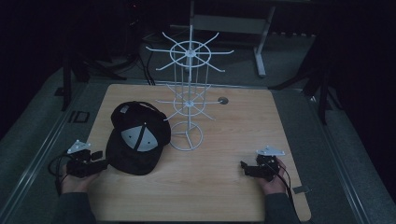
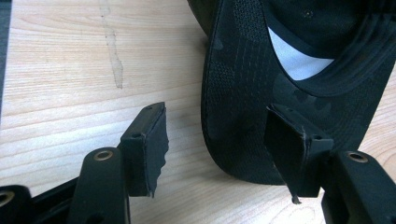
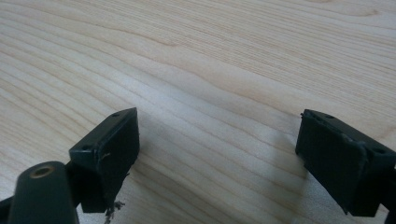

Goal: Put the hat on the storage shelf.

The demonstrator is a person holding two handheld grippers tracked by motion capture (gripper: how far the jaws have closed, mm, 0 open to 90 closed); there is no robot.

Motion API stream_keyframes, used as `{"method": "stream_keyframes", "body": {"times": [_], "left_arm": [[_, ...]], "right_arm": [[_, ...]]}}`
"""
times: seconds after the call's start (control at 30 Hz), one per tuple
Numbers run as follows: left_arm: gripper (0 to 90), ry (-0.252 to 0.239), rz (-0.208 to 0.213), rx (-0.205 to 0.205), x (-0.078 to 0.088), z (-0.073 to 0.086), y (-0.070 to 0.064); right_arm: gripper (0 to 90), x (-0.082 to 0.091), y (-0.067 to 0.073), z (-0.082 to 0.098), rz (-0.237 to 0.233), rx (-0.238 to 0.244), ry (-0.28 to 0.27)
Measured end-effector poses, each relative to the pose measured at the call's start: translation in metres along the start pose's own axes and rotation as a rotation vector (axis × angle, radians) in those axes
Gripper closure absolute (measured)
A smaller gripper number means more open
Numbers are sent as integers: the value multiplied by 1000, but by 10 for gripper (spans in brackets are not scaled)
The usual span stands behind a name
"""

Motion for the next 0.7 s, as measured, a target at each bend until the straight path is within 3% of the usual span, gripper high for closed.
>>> {"method": "stream_keyframes", "body": {"times": [0.17, 0.5, 0.7], "left_arm": [[374, 7, 39, -4, -5, -4, 4], [372, 13, 76, -23, -13, -10, 4], [490, 31, 104, -38, -16, -8, 0]], "right_arm": [[132, 0, 0, 0, 0, 0, 0], [132, 0, 0, 0, 1, 1, 1], [132, 0, 0, 0, 1, 1, 1]]}}
Point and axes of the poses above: each handheld gripper's, and its own axes: x roughly backward along the jaws, z roughly out of its underside, y roughly to its left, the point moved 5 cm from there along -x, roughly forward along the jaws, and after that the axes turned 1 degree about z, right-handed, at the moved point
